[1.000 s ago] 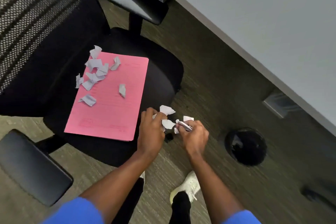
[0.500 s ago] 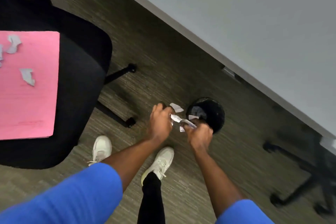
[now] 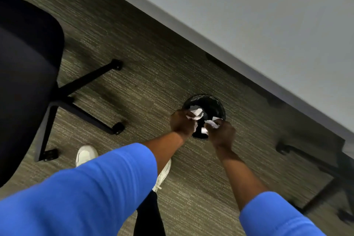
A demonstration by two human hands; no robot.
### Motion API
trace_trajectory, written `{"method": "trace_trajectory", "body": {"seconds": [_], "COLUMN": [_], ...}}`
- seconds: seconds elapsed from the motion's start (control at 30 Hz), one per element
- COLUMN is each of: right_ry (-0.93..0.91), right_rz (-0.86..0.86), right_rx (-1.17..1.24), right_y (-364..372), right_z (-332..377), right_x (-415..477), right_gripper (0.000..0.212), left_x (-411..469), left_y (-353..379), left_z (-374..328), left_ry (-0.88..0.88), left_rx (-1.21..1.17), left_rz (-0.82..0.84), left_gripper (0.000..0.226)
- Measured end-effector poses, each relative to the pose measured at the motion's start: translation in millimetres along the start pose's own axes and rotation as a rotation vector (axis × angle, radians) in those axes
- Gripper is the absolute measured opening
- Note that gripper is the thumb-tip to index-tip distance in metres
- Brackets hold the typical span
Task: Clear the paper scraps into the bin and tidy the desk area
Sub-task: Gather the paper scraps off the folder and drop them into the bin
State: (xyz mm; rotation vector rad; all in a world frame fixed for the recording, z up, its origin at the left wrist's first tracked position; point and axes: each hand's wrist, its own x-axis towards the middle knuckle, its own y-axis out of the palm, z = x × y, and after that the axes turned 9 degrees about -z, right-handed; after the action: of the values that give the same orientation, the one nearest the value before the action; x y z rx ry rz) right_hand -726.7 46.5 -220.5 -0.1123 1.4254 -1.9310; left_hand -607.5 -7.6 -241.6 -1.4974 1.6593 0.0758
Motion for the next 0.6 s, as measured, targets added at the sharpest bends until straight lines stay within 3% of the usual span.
{"method": "trace_trajectory", "body": {"seconds": [0.17,0.3,0.47,0.6], "right_ry": [-0.072,-0.098,-0.115,-0.116], "right_rz": [0.046,0.071,0.104,0.12], "right_rx": [-0.034,-0.035,-0.028,-0.063], "right_y": [17,27,32,30], "right_z": [-15,-20,-21,-18], "right_x": [25,38,48,44], "right_gripper": [0.024,0.032,0.03,0.03], "left_x": [16,30,40,44], "left_y": [43,63,74,61], "left_z": [0,0,0,7], "left_ry": [-0.155,-0.2,-0.425,-0.262], "left_rx": [-0.184,-0.276,-0.509,-0.285], "left_rz": [0.055,0.102,0.298,0.391], "left_gripper": [0.011,0.029,0.041,0.053]}}
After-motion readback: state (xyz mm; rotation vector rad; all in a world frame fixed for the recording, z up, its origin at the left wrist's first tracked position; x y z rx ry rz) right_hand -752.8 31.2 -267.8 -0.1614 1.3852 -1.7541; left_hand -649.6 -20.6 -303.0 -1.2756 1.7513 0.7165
